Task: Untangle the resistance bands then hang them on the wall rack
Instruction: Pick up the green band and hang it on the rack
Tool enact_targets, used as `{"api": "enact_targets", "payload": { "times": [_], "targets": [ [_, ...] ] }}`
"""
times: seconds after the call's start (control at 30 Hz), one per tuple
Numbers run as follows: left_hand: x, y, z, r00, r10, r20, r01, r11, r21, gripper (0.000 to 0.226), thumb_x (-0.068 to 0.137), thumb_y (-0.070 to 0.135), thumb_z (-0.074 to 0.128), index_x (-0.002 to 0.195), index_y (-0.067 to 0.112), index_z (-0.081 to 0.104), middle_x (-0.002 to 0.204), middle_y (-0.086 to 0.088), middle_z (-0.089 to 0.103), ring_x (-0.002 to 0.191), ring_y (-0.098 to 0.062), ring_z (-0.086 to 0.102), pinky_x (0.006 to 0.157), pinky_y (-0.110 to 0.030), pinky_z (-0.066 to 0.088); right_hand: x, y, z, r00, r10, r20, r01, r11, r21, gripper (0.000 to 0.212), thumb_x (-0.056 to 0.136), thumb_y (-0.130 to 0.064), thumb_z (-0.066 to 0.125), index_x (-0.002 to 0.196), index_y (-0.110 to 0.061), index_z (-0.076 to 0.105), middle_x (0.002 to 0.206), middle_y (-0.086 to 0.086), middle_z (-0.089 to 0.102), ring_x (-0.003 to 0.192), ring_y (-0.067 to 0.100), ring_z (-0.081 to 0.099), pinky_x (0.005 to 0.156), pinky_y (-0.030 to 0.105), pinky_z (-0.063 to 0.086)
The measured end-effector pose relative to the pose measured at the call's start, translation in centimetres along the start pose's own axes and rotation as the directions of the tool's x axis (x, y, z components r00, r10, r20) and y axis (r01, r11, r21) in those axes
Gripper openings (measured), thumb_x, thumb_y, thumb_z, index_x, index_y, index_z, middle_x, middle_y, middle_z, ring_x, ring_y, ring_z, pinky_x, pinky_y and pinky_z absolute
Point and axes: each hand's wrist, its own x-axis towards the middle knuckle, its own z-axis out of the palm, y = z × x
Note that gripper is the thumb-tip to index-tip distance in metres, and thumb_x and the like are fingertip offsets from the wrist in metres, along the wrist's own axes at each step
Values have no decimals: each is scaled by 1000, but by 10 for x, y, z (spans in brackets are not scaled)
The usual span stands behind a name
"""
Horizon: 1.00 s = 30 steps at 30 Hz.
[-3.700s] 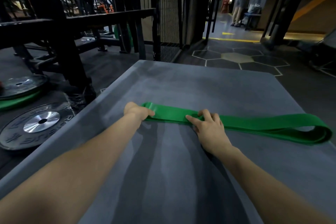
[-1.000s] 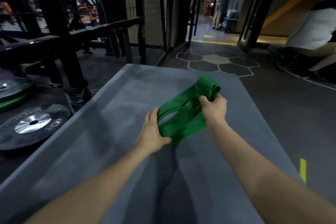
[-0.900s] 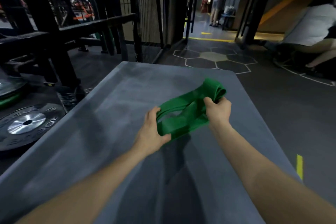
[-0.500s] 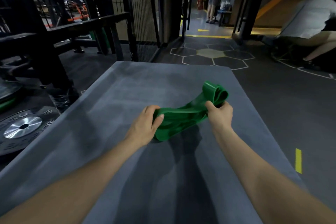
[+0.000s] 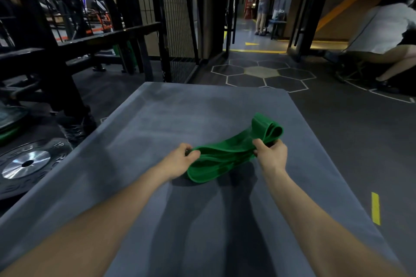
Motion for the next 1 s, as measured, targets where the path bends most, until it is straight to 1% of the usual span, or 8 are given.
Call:
{"api": "enact_targets", "payload": {
  "times": [0.23,0.37,0.43,0.53,0.63,0.77,0.87,1.0],
  "targets": [
    [-13,10,2,989,148,4,-142,954,-265,10,84,8,65,86,9,56,72,-2,60,49,6,55,53,-11,47,0,0,-2,999,33,16,-33,999,0,25,78,-24,74,89,-3,64,85,8,68,80,25,65,82,43,55],
    [-24,42,-11,972,230,-50,-235,934,-269,15,84,5,65,95,2,55,67,2,55,45,8,52,47,-6,39,-3,-17,-10,991,134,-11,-134,979,-153,53,79,-44,69,95,5,53,85,15,60,80,28,57,76,41,51],
    [-34,65,-27,964,263,-40,-265,929,-259,18,84,12,66,97,6,56,70,4,56,51,6,55,51,-7,40,-10,-30,-15,987,133,-95,-159,914,-373,68,80,-53,61,113,5,47,113,23,53,108,36,48,94,43,39],
    [-50,99,-53,959,284,-17,-282,943,-175,16,82,23,69,89,14,57,76,2,58,68,-9,56,60,-19,43,-39,-65,-25,982,-169,-80,111,872,-477,71,88,-42,57,136,3,31,140,23,26,128,38,25,102,41,29],
    [-70,127,-79,959,284,-3,-281,950,-137,16,81,25,70,83,14,59,80,-3,62,74,-16,58,67,-27,45,-76,-102,-29,811,-523,262,583,688,-433,53,92,-26,55,138,-8,37,140,11,35,131,26,30,104,30,28],
    [-101,145,-110,962,274,17,-272,958,-89,18,77,29,72,84,15,62,82,-2,68,78,-18,63,73,-30,49,-123,-141,-15,534,-527,661,843,384,-376,64,87,-15,57,143,-10,27,145,4,30,134,22,25,106,24,23],
    [-131,151,-131,963,262,62,-260,965,-38,20,76,27,73,67,17,59,54,9,57,55,-8,54,55,-21,40,-152,-154,0,458,-596,659,884,229,-407,50,88,-16,56,133,-6,38,134,9,39,122,28,37,90,36,40],
    [-167,147,-162,970,223,95,-215,973,-87,27,79,23,70,56,18,56,48,6,49,46,-8,46,54,-25,35,-180,-165,18,332,-737,589,910,86,-405,21,82,-8,59,103,-2,57,100,14,55,90,34,55,53,39,45]
  ]
}}
